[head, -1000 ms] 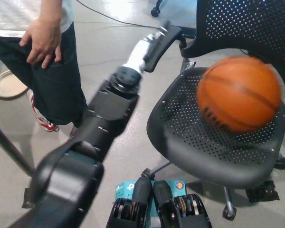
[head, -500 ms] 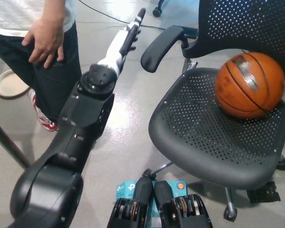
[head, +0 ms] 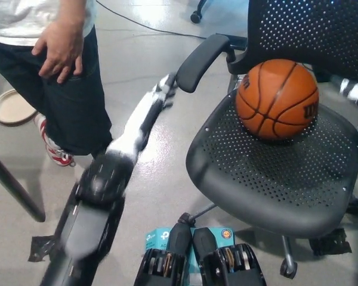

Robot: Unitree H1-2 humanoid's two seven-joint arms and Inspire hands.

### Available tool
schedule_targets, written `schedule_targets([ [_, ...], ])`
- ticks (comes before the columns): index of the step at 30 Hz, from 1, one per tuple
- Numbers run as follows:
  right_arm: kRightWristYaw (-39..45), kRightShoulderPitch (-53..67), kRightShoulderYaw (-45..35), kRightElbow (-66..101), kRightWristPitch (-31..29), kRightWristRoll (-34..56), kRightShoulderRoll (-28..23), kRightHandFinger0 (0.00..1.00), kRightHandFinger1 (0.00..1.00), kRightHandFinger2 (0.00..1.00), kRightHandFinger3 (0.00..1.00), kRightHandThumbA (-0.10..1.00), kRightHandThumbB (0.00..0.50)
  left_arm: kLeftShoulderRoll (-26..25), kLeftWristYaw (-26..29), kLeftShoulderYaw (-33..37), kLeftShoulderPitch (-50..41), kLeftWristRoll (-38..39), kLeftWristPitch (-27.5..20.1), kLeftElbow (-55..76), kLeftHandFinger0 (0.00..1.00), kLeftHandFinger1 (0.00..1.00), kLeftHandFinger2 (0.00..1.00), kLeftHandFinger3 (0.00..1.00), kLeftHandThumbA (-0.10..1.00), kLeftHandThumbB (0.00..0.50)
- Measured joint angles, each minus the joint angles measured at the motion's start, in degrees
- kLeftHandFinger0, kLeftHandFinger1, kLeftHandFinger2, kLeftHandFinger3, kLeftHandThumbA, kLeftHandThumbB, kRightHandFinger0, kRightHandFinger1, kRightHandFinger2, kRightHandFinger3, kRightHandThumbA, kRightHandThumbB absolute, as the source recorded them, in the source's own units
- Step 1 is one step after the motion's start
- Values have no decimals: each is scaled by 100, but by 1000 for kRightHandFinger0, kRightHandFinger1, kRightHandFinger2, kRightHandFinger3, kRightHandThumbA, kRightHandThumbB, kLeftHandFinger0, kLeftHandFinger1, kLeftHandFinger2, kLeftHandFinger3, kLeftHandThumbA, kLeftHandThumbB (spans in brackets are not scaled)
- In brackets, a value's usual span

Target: The robot grabs the basketball from a person using both hands and then drops it on the black chair in the front

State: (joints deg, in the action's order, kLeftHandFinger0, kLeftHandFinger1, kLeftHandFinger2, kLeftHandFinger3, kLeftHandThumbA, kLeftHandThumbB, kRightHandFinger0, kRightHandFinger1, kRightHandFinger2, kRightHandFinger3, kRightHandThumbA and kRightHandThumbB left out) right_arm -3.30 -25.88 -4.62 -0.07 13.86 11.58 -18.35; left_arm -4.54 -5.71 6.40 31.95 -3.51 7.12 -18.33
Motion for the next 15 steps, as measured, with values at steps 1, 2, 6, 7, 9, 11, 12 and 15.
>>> schedule_targets([
  [1,15,217,71,128,-21,-23,72,1000,1000,1000,1000,1000,221,-49,-9,14,-265,0,-11,232,1000,1000,1000,1000,1000,156],
  [2,28,440,137,240,-33,-53,133,1000,1000,1000,1000,1000,214,-104,-26,29,-556,0,-24,456,1000,1000,1000,1000,1000,180],
  [6,83,1383,454,379,-348,-164,547,1000,1000,1000,1000,1000,192,-421,-71,-63,-1648,16,-280,1293,1000,1000,1000,1000,1000,187],
  [7,101,1581,528,364,-432,-196,667,1000,1000,1000,1000,1000,192,-488,-80,-101,-1861,25,-339,1382,1000,1000,1000,1000,1000,187],
  [9,129,1879,620,340,-557,-237,806,1000,1000,1000,1000,1000,165,-591,-92,-149,-2178,45,-447,1496,1000,1000,1000,1000,1000,188],
  [11,144,1990,652,108,-743,-270,920,1000,1000,1000,1000,1000,138,-635,-91,-274,-2427,84,-553,1572,1000,1000,1000,1000,1000,144],
  [12,151,2028,652,-72,-850,-292,982,1000,1000,1000,1000,1000,118,-635,-89,-360,-2556,103,-628,1575,1000,1000,1000,1000,1000,142],
  [15,170,2127,652,-535,-1127,-334,1112,1000,1000,1000,1000,1000,100,-634,-78,-557,-2873,143,-852,1517,1000,1000,1000,1000,1000,118],
])
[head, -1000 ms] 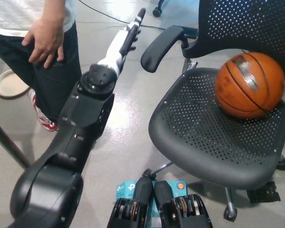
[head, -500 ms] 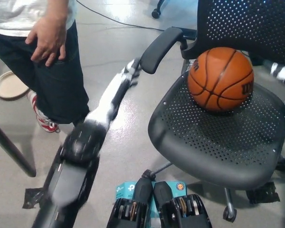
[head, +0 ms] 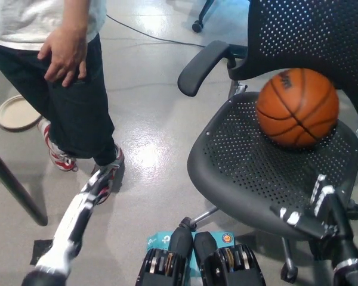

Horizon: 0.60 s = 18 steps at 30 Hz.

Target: The robot grabs the basketball from a person using both hands and then drops it on the black chair in the front

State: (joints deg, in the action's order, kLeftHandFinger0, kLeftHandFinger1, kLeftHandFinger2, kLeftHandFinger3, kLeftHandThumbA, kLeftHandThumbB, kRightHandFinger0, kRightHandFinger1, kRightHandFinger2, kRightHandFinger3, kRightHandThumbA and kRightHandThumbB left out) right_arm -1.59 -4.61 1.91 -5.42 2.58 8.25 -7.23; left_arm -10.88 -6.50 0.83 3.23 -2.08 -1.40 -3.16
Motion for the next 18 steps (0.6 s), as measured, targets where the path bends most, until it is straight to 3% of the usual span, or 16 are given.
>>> schedule_targets([
  [5,14,181,8,-632,-442,-60,148,1000,1000,1000,1000,1000,106,2,35,-218,-259,29,-437,-562,1000,1000,1000,1000,1000,141],
  [15,139,290,21,-1630,-1272,-182,210,1000,1000,1000,1000,1000,115,13,235,-413,-299,-1,-1292,-1764,1000,1000,1000,1000,1000,96],
  [18,199,289,-2,-1702,-1448,-185,208,1000,1000,1000,1000,1000,111,15,287,-465,-263,0,-1523,-2020,1000,1000,1000,1000,1000,103],
])
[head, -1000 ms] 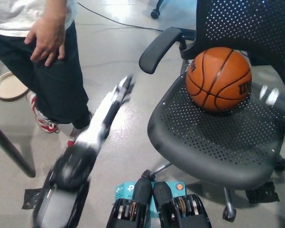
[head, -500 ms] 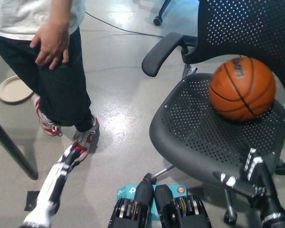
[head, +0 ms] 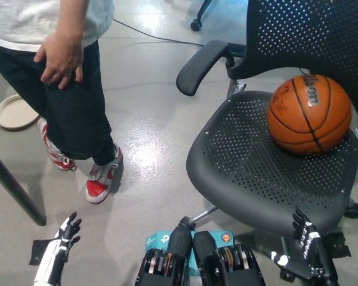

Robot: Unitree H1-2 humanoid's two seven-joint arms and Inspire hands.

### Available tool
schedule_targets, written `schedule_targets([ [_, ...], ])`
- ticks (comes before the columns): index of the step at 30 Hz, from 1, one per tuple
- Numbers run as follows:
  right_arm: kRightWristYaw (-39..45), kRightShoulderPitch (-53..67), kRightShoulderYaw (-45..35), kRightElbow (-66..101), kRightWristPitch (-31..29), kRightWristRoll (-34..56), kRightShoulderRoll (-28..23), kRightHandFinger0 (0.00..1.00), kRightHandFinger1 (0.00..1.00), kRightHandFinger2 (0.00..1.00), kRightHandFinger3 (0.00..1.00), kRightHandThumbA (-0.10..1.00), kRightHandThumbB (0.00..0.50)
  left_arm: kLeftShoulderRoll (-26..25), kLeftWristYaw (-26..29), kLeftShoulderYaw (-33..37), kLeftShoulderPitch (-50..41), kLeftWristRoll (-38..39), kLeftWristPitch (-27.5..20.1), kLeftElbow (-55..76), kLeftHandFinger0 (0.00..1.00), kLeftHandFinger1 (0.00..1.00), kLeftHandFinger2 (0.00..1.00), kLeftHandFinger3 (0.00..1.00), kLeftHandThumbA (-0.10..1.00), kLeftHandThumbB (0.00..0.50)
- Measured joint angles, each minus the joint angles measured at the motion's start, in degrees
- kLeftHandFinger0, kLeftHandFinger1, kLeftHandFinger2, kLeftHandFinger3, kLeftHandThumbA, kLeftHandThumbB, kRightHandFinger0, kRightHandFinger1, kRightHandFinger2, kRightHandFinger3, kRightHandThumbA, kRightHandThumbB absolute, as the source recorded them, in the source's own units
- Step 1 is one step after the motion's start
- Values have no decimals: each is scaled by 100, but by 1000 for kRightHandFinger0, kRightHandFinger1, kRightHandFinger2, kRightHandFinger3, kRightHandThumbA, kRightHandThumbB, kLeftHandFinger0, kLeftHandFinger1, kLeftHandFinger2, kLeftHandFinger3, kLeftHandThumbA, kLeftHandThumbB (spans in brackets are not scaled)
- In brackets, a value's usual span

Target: The robot grabs the basketball from a person using both hands and then drops it on the black chair in the front

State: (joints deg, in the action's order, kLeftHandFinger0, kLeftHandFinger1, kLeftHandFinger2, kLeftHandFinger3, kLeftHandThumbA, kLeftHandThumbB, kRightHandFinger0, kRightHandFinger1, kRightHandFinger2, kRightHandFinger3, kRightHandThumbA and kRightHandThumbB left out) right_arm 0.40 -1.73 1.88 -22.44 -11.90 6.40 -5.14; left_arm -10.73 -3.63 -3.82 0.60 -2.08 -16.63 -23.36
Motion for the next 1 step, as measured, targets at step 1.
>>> schedule_targets([
  [1,5,-1,-4,-8,-33,-7,-1,1000,1000,1000,1000,1000,111,0,6,-6,5,-1,-42,-38,1000,1000,1000,1000,1000,103],
])
